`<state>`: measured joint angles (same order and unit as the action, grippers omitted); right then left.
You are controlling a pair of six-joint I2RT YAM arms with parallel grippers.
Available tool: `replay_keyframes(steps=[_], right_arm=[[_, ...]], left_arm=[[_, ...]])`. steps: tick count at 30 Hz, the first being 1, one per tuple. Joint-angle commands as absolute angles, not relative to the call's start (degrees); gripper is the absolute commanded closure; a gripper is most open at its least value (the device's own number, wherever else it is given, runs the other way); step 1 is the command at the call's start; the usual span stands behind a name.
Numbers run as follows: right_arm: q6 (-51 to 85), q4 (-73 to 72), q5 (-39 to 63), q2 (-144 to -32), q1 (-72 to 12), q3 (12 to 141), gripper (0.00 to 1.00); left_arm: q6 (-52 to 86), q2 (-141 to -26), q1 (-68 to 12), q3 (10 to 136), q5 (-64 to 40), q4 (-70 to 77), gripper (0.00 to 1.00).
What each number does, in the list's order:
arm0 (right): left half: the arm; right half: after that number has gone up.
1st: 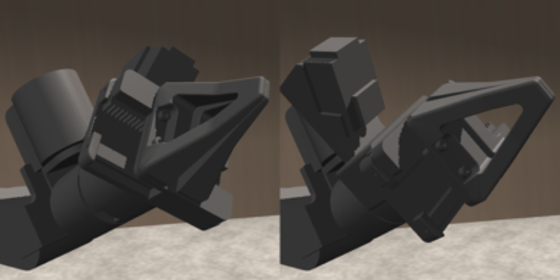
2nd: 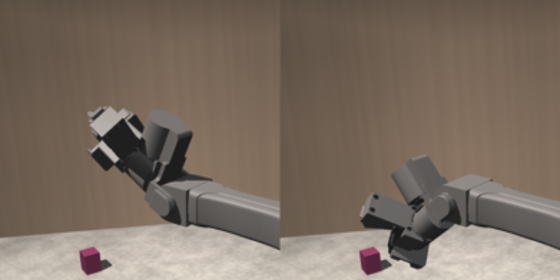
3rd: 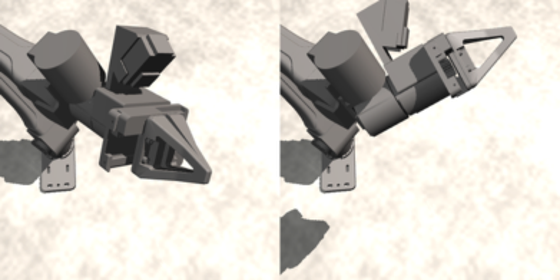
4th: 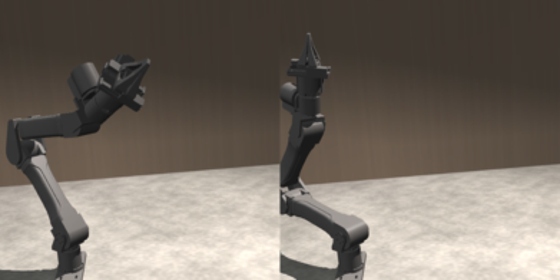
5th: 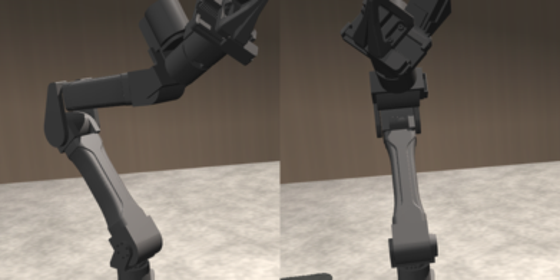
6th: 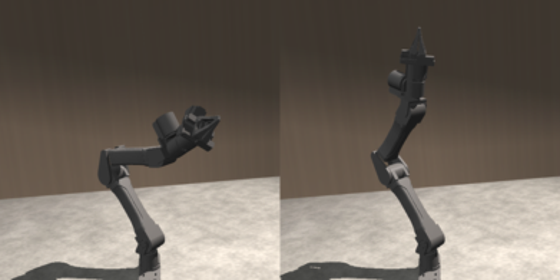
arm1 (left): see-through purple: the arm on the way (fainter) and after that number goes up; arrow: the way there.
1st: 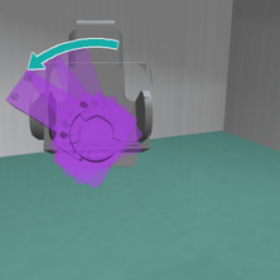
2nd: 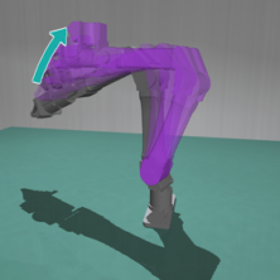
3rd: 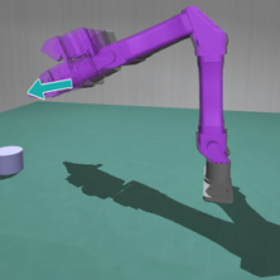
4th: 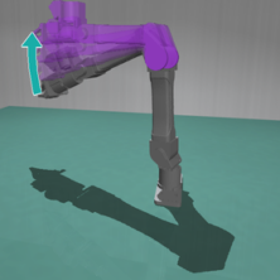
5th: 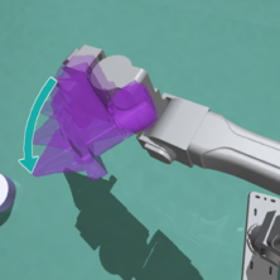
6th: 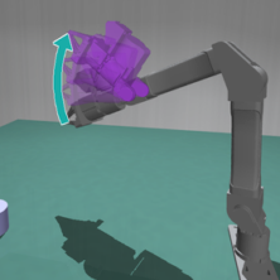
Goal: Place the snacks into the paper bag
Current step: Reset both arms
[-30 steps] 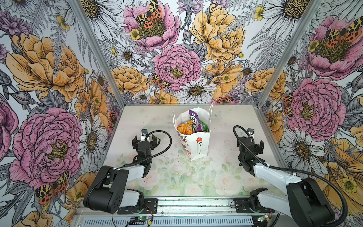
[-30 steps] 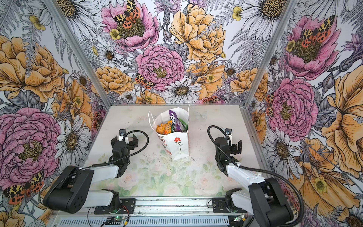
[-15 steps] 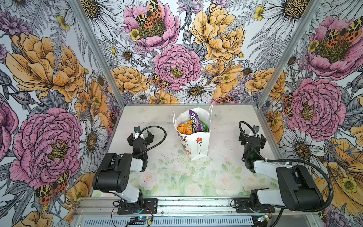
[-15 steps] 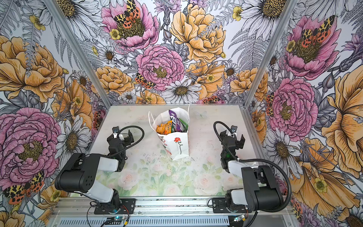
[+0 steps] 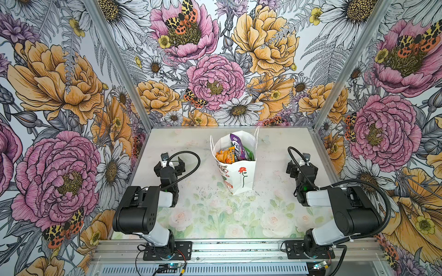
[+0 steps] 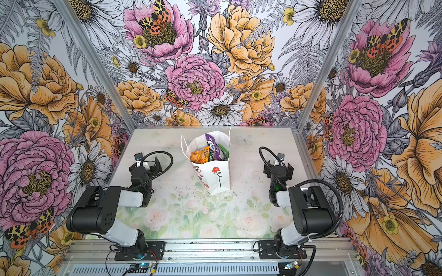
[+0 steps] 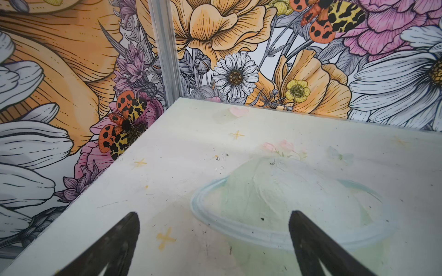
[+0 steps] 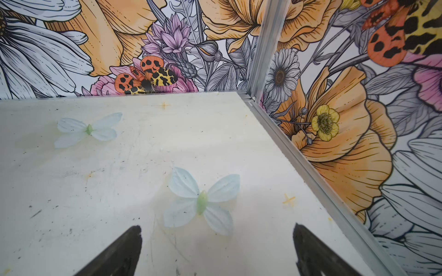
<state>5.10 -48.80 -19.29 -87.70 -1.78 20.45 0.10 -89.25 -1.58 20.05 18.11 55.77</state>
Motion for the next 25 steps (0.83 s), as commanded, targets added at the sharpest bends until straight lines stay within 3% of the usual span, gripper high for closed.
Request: replay_keyframes(steps=[1, 25], right_arm=[[6.4, -50.3, -18.2, -87.4, -1.5, 21.6, 0.00], [6.4, -50.0, -17.7, -87.5, -1.3, 21.8, 0.00]], left_arm=[[0.8, -89.0, -1.4, 20.7, 16.6, 56.1, 0.01], [0.8, -89.0, -1.5, 20.7, 16.7, 56.0, 0.01]])
